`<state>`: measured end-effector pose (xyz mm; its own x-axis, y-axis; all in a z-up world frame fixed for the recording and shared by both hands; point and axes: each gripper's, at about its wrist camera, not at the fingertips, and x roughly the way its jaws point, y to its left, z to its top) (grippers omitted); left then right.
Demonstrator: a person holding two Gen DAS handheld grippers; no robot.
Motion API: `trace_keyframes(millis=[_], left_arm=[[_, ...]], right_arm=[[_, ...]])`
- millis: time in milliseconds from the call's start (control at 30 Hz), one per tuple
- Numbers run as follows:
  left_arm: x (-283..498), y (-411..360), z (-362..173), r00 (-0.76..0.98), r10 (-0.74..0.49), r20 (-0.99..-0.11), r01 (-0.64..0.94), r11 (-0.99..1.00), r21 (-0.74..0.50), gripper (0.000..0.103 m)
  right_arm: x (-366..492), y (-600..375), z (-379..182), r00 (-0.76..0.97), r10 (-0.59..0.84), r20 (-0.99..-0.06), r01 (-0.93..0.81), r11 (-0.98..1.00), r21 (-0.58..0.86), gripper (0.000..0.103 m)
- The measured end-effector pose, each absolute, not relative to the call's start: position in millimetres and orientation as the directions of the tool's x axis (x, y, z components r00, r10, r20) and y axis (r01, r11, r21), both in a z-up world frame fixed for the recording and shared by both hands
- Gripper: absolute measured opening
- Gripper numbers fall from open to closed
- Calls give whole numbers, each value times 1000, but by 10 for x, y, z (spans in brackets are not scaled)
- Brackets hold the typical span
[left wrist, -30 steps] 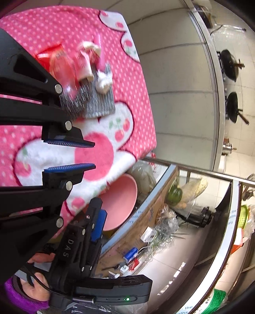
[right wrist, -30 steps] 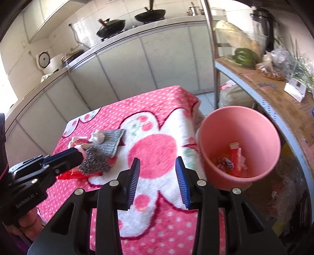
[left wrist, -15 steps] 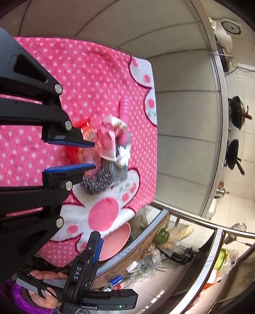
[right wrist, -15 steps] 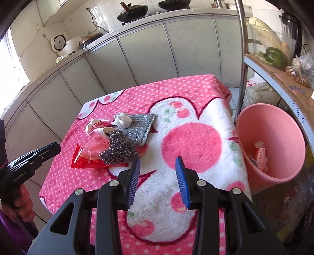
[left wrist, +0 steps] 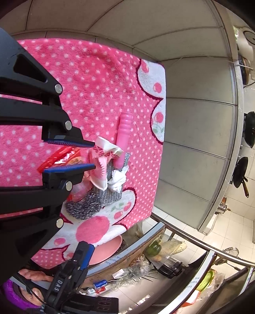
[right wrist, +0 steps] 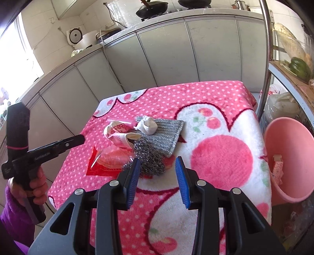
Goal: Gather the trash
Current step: 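Grasp the white paper cup with the left tool while the right tool grasps the white tissue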
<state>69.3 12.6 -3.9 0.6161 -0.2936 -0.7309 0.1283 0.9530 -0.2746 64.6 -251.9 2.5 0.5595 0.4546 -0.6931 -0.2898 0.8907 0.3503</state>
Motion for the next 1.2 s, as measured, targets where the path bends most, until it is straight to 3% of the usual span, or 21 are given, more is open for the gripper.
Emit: trace_keyframes(millis=[400,800,900,1200], left_arm=[[1462,221,-413,497,-363,-788,122,928,-351,23],[1172,173,-477,547,-383,-745,164,921,-353,20],[1081,204,-428,568,-385,-727,159,918,-362,15],[859,349,-215,640,-352,-683,133,926,-353,13]], right_arm=[[1038,-2437,79,507,544,-669,-341,839,423,38],[1529,-2075,-77,424,566,-707,-398,818,416,38],[1602,-1966,-130,413,554,-723,-410,822,395,38],[1802,-1761,-334,404,482,-777,-417,853,313,38]])
